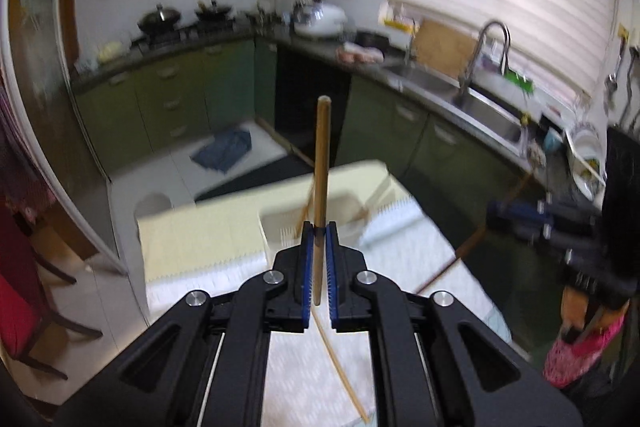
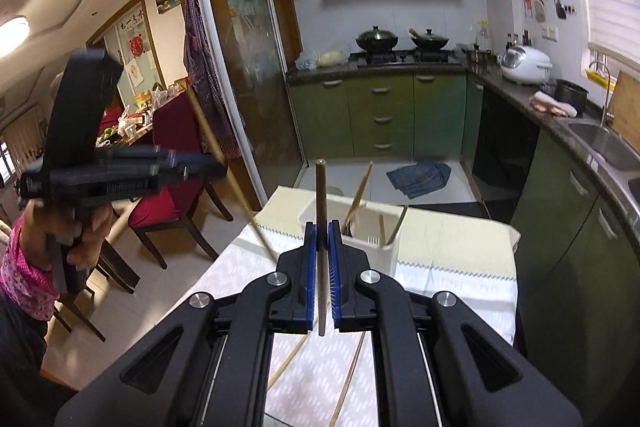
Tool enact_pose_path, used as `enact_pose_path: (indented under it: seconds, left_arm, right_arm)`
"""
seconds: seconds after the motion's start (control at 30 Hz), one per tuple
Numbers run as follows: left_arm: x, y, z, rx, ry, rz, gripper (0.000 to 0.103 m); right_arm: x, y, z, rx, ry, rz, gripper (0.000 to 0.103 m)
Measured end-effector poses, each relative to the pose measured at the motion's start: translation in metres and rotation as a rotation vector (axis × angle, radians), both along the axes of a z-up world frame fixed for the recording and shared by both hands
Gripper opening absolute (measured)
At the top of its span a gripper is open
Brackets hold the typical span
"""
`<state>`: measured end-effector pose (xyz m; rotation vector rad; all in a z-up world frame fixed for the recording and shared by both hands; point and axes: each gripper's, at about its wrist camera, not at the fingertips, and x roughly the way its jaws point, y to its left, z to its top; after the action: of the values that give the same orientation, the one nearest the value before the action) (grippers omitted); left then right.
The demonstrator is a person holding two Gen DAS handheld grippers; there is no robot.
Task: Organize utensils
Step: 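Drop the chopstick into the holder with the left tool while the right tool drops its chopstick in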
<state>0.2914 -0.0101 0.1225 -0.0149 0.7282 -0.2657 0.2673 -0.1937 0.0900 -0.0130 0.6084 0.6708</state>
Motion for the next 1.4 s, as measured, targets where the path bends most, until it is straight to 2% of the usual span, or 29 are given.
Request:
enact_pose_path:
  seconds: [0.13, 0.27, 0.63, 0.73, 0.87, 0.97, 1.1, 1.27, 1.4]
  left_arm:
    - [0.023, -0.008, 0.019, 0.016, -0.062, 0.016, 0.006]
    - [0.048, -0.015, 0.016, 0.025, -0.089, 0.030, 0.006]
    - [0.094, -0.015, -0.060, 0.076, 0.034, 0.079, 0.008]
    - [0.092, -0.012, -0.076, 0.076, 0.051, 0.085, 0.019]
    - [0.080, -0.006, -0.082, 0.078, 0.034, 0.089, 0.036]
    - [0.064, -0.001, -0.082, 0.071, 0.018, 0.084, 0.038]
    - [0.039, 0.002, -0.092, 0.082, 0.041, 0.067, 0.042]
    - [0.016, 0.004, -0.115, 0.097, 0.115, 0.035, 0.042]
    - [0.004, 0.007, -0.132, 0.088, 0.159, 0.023, 0.042]
  right_arm:
    - [0.006, 0.005, 0.007, -0.003, -0.003, 0.003, 0.007]
    - [0.010, 0.008, 0.007, 0.000, 0.003, 0.006, 0.007]
    - [0.028, 0.012, 0.010, 0.008, -0.003, -0.010, 0.007]
    - [0.037, 0.017, 0.018, 0.020, -0.022, -0.025, 0.007]
    - [0.054, 0.022, 0.030, 0.039, -0.039, -0.049, 0.007]
    - [0.071, 0.026, 0.044, 0.061, -0.063, -0.081, 0.007]
    - [0.097, 0.030, 0.053, 0.062, -0.101, -0.148, 0.007]
    - [0.134, 0.042, 0.030, 0.017, -0.051, -0.187, 0.007]
    - [0.158, 0.055, -0.006, -0.037, 0.017, -0.189, 0.007]
